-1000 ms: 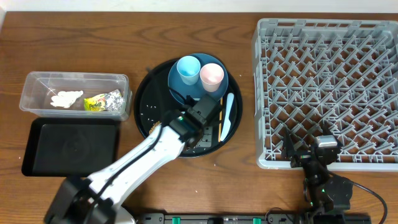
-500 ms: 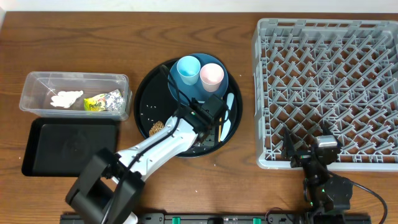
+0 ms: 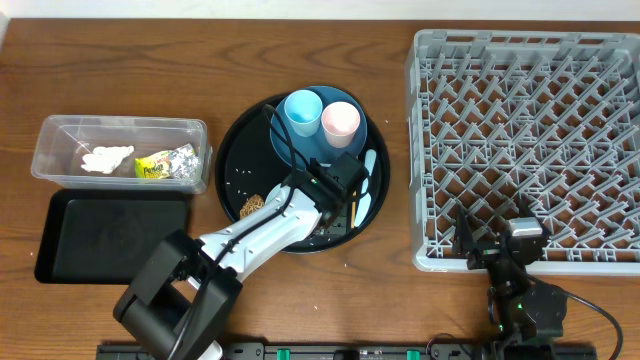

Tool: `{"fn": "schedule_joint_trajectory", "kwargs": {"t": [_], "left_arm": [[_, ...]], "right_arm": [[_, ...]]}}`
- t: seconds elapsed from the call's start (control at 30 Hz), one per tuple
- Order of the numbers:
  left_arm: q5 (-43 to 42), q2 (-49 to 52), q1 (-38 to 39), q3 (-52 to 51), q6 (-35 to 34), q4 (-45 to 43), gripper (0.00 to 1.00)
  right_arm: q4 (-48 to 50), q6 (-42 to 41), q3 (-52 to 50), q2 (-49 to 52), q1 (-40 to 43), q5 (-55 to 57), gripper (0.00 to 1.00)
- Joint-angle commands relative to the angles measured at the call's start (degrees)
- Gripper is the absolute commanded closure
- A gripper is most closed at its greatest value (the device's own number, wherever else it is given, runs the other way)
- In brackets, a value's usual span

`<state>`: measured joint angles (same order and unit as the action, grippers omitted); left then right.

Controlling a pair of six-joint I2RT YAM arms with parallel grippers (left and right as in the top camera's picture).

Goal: Sort waste into correct bins and load items into the dishwasher rack
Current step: 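Grip the rim of the light-blue bowl with the left gripper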

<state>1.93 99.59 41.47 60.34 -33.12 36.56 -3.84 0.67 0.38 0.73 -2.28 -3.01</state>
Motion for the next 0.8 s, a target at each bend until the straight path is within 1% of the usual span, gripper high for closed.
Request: {"fn": "schedule_joint_trajectory", "kwargs": {"t": [0.0, 0.03, 0.07, 0.1, 0.23, 0.33, 0.37, 0.4, 0.77], "left_arm": [[1.1, 0.4, 0.2, -0.5, -0.2, 0.0, 0.65], [1.1, 0.4, 0.2, -0.5, -0.2, 0.0, 0.68], [1.1, 0.4, 0.2, -0.5, -0.2, 0.0, 0.73], [1.1, 0.4, 0.2, -0.5, -0.2, 0.0, 0.75], [1.1, 0.4, 0.2, -0.5, -0.2, 0.0, 0.75], [1.1, 0.4, 0.2, -0.5, -0.2, 0.0, 0.81], [1.2, 0.4, 0.2, -0.5, -0.2, 0.0, 0.81], [1.1, 0.4, 0.2, -0.5, -0.2, 0.0, 0.87], [1.1, 0.4, 0.2, -0.5, -0.2, 0.0, 0.87]], "right_arm": [[-0.2, 0.5, -0.1, -0.1, -0.3, 0.2, 0.01], [-0.2, 0.5, -0.1, -0.1, -0.3, 0.2, 0.01], [-0.2, 0.5, -0.1, -0.1, -0.3, 0.2, 0.01], [-0.2, 0.5, -0.1, -0.1, -0.3, 0.2, 0.01], [-0.2, 0.5, -0.1, -0.1, -0.3, 0.2, 0.01], [-0.2, 0.5, -0.1, -0.1, -0.3, 0.2, 0.01], [-0.2, 0.5, -0.1, -0.1, -0.3, 0.2, 0.01], [-0.2, 0.5, -0.1, -0.1, -0.3, 0.2, 0.01], [-0.2, 0.5, -0.1, -0.1, -0.3, 0.2, 0.01]]}}
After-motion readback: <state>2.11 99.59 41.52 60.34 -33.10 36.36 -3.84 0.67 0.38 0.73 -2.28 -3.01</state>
